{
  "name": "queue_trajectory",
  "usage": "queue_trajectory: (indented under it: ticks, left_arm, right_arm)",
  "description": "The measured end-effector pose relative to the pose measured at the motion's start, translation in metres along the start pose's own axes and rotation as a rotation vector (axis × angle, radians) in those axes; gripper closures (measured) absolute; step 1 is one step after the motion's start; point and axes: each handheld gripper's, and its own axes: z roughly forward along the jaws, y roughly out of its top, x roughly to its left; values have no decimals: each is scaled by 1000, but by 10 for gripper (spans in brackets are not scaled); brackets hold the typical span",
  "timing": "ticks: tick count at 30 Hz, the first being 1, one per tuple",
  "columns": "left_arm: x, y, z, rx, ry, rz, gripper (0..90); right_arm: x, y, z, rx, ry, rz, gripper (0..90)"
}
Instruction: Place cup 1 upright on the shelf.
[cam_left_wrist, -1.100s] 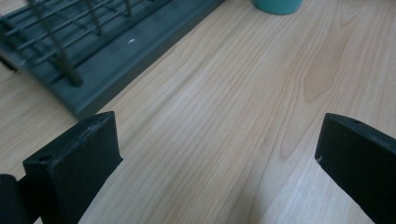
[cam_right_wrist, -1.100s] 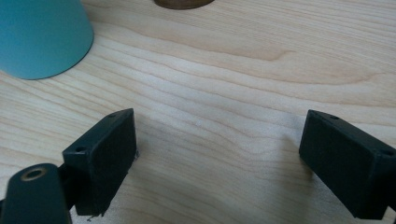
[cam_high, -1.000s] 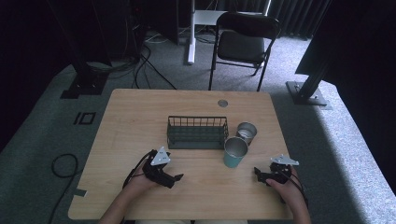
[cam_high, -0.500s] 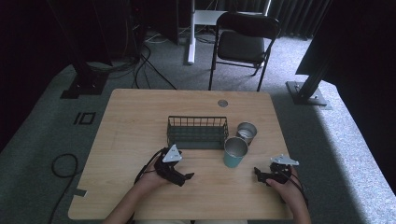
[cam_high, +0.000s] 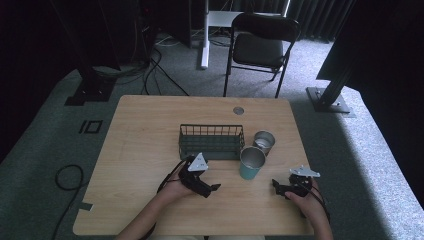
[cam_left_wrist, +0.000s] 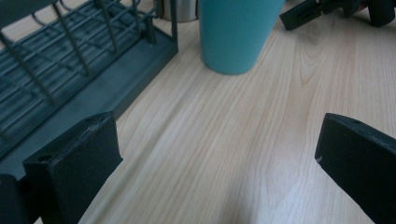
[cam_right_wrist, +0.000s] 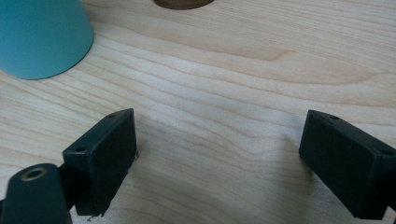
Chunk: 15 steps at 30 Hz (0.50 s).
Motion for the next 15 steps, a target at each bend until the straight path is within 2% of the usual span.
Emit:
queue_trajectory:
  ticks: [3, 15]
  left_arm:
    - [-1, 5, 5, -11, -17, 5, 5]
    - [-7, 27, 24, -23, -36, 38, 5]
  right_arm:
    - [0, 0, 0, 0, 0, 1, 107]
    - [0, 0, 0, 0, 0, 1, 107]
